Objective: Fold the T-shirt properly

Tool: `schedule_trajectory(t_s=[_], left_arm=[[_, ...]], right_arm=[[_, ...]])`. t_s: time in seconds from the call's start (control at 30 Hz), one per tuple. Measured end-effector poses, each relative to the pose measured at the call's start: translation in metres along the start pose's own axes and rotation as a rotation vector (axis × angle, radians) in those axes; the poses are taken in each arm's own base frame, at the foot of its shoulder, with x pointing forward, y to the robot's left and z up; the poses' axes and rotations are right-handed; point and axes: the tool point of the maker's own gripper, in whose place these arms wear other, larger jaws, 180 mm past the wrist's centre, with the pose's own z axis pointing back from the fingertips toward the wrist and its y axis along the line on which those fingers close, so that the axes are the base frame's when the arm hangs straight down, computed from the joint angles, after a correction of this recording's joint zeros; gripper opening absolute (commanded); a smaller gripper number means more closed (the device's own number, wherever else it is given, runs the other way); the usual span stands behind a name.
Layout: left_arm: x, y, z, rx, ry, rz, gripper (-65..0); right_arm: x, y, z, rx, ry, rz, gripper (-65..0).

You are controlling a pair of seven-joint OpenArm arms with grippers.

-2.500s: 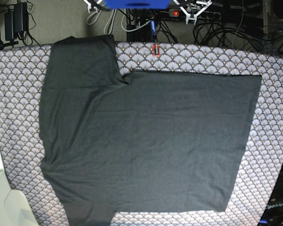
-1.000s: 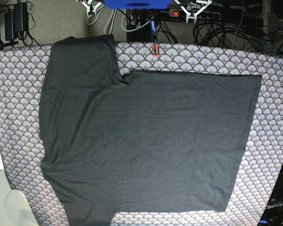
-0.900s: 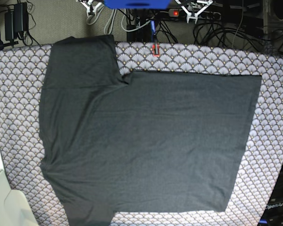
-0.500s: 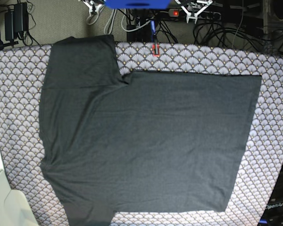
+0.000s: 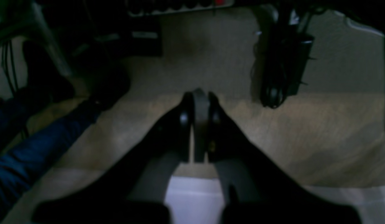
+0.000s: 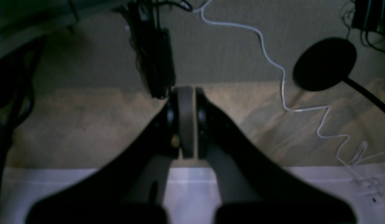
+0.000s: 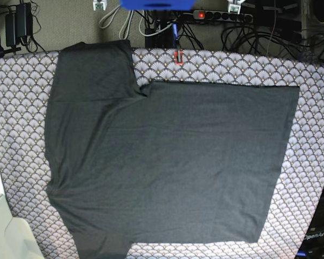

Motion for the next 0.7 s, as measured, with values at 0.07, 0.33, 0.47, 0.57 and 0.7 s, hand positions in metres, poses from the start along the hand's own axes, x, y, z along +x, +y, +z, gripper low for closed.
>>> schedule_trajectory(t_s=[0.07, 0.33, 0.47, 0.57, 0.7], left_arm=[[-0.001, 0.001, 0.01, 0.001, -0.007, -0.014, -64.7], [0.031, -0.004, 0.068, -0.034, -0.126, -0.009, -64.7], [0.049, -0.011, 0.095, -0.089, -0.202, 0.049, -64.7], [0.065, -0.006, 0.113, -0.091, -0.256, 0.057, -64.7], [0.085, -0.012, 0.137, -0.12, -0.33, 0.043, -64.7]], right_arm=[[0.003, -0.001, 0.01, 0.004, -0.029, -0.018, -65.0], [0.006, -0.038, 0.065, -0.013, -0.12, -0.048, -65.0], [0.024, -0.036, 0.09, 0.001, -0.154, -0.034, -65.0], [0.032, -0.057, 0.115, -0.049, -0.181, -0.052, -65.0], [0.069, -0.075, 0.155, -0.099, -0.294, -0.05, -65.0]])
